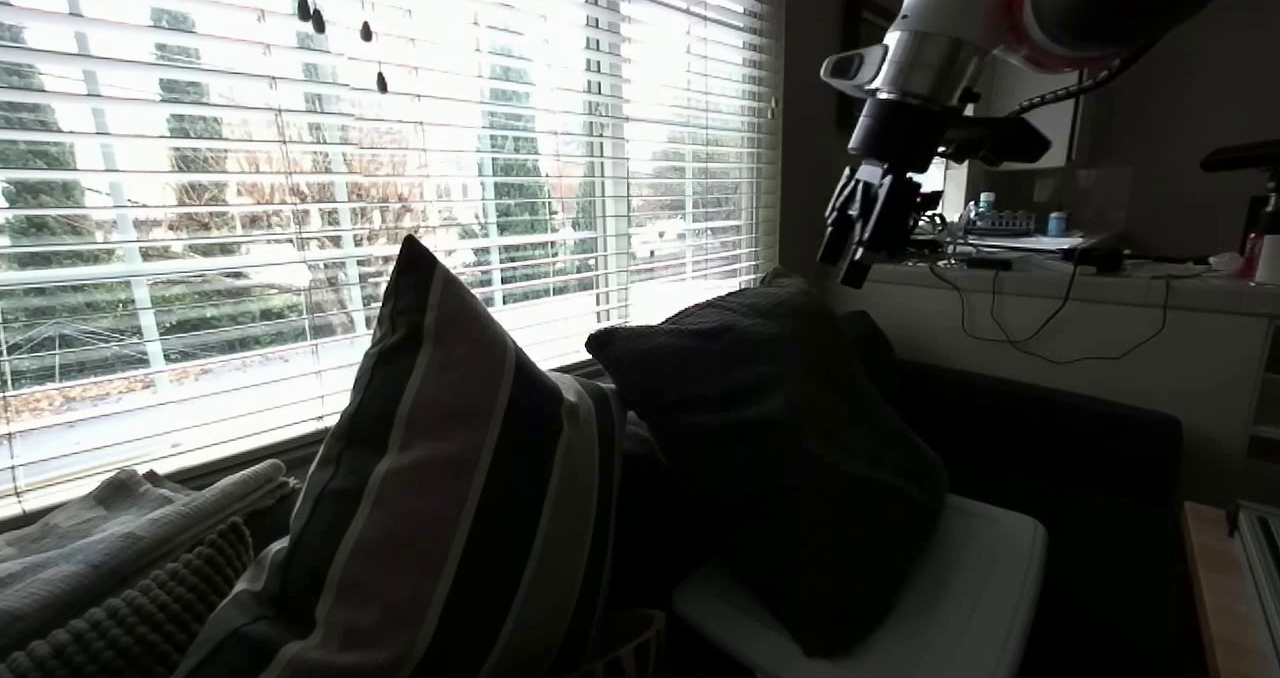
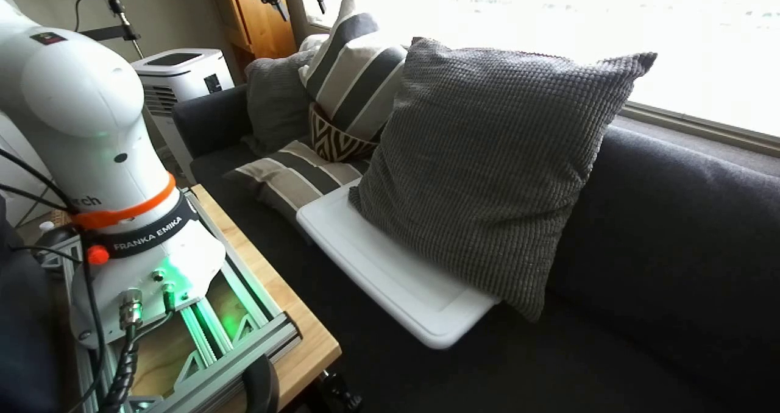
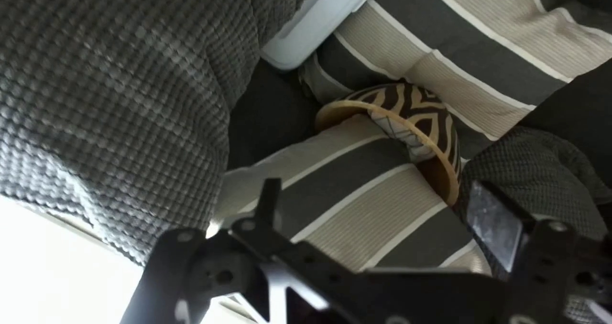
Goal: Pick up the striped pillow and move it to the right of the couch
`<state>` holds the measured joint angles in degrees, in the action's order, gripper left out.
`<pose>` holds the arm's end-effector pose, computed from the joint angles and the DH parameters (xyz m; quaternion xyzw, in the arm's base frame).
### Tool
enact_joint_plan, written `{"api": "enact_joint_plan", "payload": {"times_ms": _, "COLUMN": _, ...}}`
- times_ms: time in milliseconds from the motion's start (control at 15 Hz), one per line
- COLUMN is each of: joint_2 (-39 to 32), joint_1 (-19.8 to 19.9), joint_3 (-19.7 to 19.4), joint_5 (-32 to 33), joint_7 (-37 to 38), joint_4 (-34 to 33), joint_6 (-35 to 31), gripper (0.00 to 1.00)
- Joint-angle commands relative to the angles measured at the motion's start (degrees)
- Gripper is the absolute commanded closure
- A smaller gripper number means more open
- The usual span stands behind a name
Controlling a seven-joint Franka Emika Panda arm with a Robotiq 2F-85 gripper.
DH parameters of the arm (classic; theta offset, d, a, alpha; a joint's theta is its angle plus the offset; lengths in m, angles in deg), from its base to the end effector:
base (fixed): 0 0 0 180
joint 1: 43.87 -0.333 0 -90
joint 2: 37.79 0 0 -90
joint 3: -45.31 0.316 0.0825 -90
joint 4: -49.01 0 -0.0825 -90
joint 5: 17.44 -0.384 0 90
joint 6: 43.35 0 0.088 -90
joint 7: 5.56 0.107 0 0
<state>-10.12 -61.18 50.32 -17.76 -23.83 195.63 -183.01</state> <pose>0.3905 0.1617 0.4677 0.9237 0.3383 0.1794 0.0124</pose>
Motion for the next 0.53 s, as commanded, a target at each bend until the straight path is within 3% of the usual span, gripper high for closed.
{"api": "enact_joint_plan", "payload": {"times_ms": 0, "joint_2": -11.33, "joint_1": -3.16, "joint_3": -3.48, "joint_5": -3.03, "joint_7": -11.52, "joint_4": -7.86, "joint_6": -3.74, "gripper": 0.00}}
{"api": "enact_joint_plan", "payload": {"times_ms": 200, "joint_2": -17.71, "joint_1": -3.51, "joint_3": -4.91, "joint_5": -6.78, "joint_7": -20.90, "joint_4": -14.73, "joint_6": -1.55, "gripper": 0.00}}
{"api": "enact_joint_plan", "payload": {"times_ms": 467, "joint_2": -24.47, "joint_1": -0.66, "joint_3": -3.48, "joint_5": -11.56, "joint_7": -31.84, "joint_4": -22.89, "joint_6": 0.80, "gripper": 0.00}}
